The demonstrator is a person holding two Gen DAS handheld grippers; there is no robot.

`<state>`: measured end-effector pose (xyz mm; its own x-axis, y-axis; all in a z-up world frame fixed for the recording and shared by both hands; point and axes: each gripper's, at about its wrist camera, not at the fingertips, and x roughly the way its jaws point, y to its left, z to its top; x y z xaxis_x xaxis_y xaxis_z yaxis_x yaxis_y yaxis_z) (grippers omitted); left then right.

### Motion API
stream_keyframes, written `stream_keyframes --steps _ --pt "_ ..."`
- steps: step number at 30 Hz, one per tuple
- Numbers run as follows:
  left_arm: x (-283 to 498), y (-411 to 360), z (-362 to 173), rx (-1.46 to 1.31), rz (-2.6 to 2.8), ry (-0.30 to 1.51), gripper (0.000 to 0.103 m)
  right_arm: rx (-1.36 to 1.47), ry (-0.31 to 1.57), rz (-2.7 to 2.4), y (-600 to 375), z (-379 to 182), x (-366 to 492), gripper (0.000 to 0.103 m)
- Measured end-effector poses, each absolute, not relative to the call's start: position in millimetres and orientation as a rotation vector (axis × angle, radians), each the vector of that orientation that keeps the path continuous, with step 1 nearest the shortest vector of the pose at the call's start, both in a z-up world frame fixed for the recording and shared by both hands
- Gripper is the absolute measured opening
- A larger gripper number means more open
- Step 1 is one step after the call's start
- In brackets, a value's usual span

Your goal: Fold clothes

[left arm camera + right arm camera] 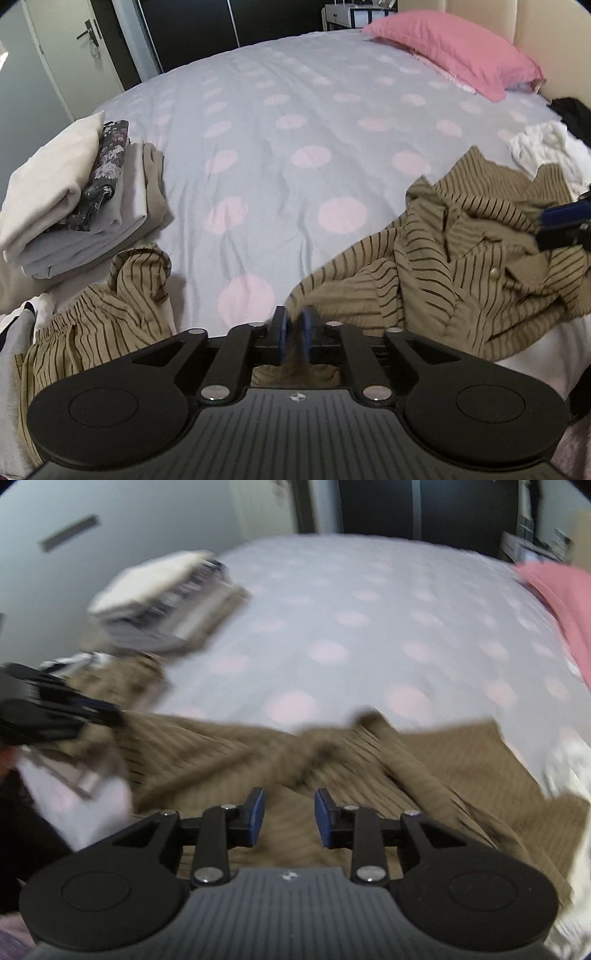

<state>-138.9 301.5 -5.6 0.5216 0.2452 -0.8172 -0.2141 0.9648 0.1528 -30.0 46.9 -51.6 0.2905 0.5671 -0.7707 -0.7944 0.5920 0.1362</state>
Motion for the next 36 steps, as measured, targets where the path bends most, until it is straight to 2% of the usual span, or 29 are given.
stream_keyframes --steps 1,3,5,7,9,11,15,17,19,21,22,23,24,25,26,36 --pt "-142.1 299.9 -5.9 0.039 0.272 0.98 0.02 -0.297 0.903 0.9 38.2 -58.3 -25.8 0.036" --pt "-147.9 296.2 -6.8 0.047 0.262 0.97 0.03 -0.293 0.937 0.851 22.0 -72.0 -17.1 0.047" --pt "-146.9 287.1 -9.4 0.035 0.226 0.955 0.049 -0.274 0.98 0.82 10.9 -85.4 -11.2 0.052" --pt "-142.2 276.3 -13.7 0.026 0.182 0.946 0.055 -0.258 1.016 0.814 7.6 -95.8 -10.9 0.056" --pt "-135.3 261.0 -23.8 0.035 0.132 0.962 0.055 -0.263 1.038 0.828 8.8 -103.1 -15.9 0.069" --pt "-128.6 246.0 -34.2 0.045 0.082 0.977 0.055 -0.298 1.039 0.838 11.4 -108.3 -22.6 0.075" --pt "-120.2 227.6 -57.4 0.066 0.036 1.017 0.055 -0.39 1.026 0.816 17.5 -124.0 -29.3 0.074" --pt "-117.5 225.2 -66.1 0.079 0.047 1.044 0.055 -0.392 1.033 0.793 16.3 -128.8 -27.1 0.07" --pt "-114.9 228.2 -72.2 0.065 0.058 1.072 0.051 -0.382 1.05 0.77 14.8 -133.4 -24.1 0.057" --pt "-112.8 232.8 -76.0 0.03 0.064 1.092 0.047 -0.392 1.064 0.759 14.8 -138.2 -22.8 0.039" --pt "-112.5 234.8 -77.4 0.016 0.067 1.099 0.038 -0.401 1.069 0.756 15.5 -140.1 -22.5 0.032" --pt "-112.1 236.6 -78.8 0.008 0.071 1.106 0.025 -0.412 1.072 0.755 16.5 -141.8 -22.3 0.015" --pt "-112.1 238.8 -80.0 0.002 0.078 1.115 0.018 -0.416 1.075 0.755 16.7 -142.7 -21.9 0.006" --pt "-112.0 241.0 -81.2 -0.004 0.085 1.123 0.006 -0.414 1.077 0.754 15.7 -142.5 -21.3 0.004" --pt "-112.2 243.0 -81.8 -0.009 0.092 1.13 0.004 -0.408 1.079 0.75 14.3 -141.2 -20.5 0.003" --pt "-130.3 276.2 -53.3 0.1 0.345 1.105 0.001 -0.361 1.128 0.78 -0.9 -131.1 -18.0 0.003"
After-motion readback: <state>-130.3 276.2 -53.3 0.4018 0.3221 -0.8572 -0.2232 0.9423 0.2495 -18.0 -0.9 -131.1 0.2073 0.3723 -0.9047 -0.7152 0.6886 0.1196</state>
